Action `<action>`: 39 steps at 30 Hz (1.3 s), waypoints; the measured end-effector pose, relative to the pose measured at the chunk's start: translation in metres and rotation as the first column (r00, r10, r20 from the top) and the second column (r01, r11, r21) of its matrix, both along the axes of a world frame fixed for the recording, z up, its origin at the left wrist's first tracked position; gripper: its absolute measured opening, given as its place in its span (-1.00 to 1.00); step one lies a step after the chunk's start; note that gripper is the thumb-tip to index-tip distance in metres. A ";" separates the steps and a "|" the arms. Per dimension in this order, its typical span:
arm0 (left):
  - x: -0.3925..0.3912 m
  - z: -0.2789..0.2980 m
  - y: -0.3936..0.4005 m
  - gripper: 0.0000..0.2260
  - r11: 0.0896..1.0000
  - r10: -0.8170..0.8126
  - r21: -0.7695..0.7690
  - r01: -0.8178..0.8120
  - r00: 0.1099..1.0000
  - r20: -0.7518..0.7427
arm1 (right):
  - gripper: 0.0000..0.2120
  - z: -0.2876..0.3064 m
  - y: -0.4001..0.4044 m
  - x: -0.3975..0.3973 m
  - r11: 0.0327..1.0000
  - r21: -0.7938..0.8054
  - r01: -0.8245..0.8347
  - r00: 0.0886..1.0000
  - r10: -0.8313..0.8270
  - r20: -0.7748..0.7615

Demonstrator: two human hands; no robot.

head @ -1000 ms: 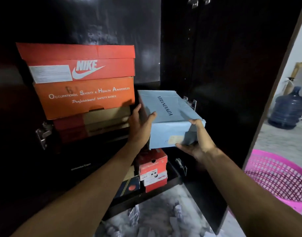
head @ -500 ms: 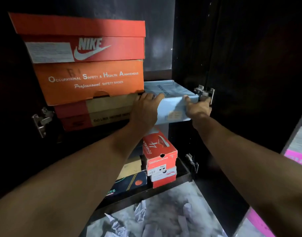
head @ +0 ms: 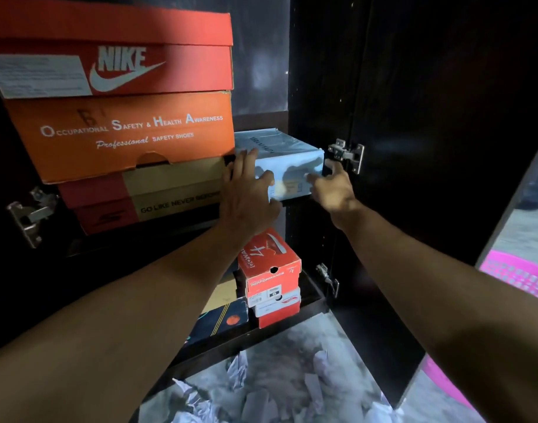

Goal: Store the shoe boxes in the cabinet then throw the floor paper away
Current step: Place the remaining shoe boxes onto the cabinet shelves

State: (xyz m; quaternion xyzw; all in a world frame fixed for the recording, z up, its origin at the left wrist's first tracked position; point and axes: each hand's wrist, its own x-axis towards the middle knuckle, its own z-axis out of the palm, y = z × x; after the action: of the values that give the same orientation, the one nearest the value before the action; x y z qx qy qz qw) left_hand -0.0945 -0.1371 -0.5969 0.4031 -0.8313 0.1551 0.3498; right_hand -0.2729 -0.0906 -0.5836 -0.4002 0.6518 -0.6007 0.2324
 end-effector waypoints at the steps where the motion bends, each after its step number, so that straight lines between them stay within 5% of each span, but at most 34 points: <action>1: -0.003 0.001 0.008 -0.71 0.999 -0.042 -0.008 0.042 0.998 -0.053 | -0.40 -0.004 0.006 -0.004 1.000 -0.016 -0.012 1.000 0.012 -0.010; 4: -0.018 0.008 0.038 -0.75 0.983 -0.181 -0.013 0.182 0.966 -0.185 | -0.66 0.007 0.056 0.002 0.998 -0.056 -0.011 0.997 0.007 -0.080; 10: -0.067 0.019 0.123 -0.79 0.898 -0.338 0.153 0.412 0.870 -0.359 | -0.71 0.021 0.194 -0.011 0.995 -0.092 -0.029 0.976 0.008 -0.218; 16: -0.141 -0.001 0.235 -0.84 0.694 -0.587 0.224 0.685 0.718 -0.374 | -0.82 0.014 0.360 -0.053 0.975 -0.072 0.212 0.918 -0.224 -0.327; 22: -0.231 -0.051 0.350 -0.82 0.448 -0.740 0.381 0.809 0.574 -0.349 | -0.84 -0.034 0.504 -0.108 0.850 -0.051 0.524 0.819 -0.520 -0.243; 29: -0.330 -0.146 0.493 -0.81 0.101 -0.818 0.801 0.591 0.507 -0.270 | -0.88 -0.121 0.663 -0.183 0.543 0.053 0.838 0.545 -0.835 -0.071; 34: -0.393 -0.215 0.592 -0.74 -0.174 -0.804 0.961 0.216 0.532 -0.265 | -0.94 -0.192 0.777 -0.224 0.195 0.221 0.956 0.211 -0.976 -0.053; 36: -0.408 -0.240 0.630 -0.65 -0.294 -0.795 0.954 0.052 0.542 -0.274 | -0.79 -0.221 0.816 -0.238 0.060 0.341 0.938 0.106 -0.987 -0.117; 39: -0.417 -0.271 0.685 -0.51 -0.395 -0.764 0.916 -0.068 0.578 -0.287 | -0.50 -0.256 0.858 -0.255 -0.063 0.540 0.840 0.095 -0.961 -0.259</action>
State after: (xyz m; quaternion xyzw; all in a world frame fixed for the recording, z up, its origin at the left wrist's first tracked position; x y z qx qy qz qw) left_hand -0.5116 0.5478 -0.8682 0.1065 -0.7559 -0.5668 -0.3099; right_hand -0.5282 0.7673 -0.8399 0.2931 0.8630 -0.4075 -0.0563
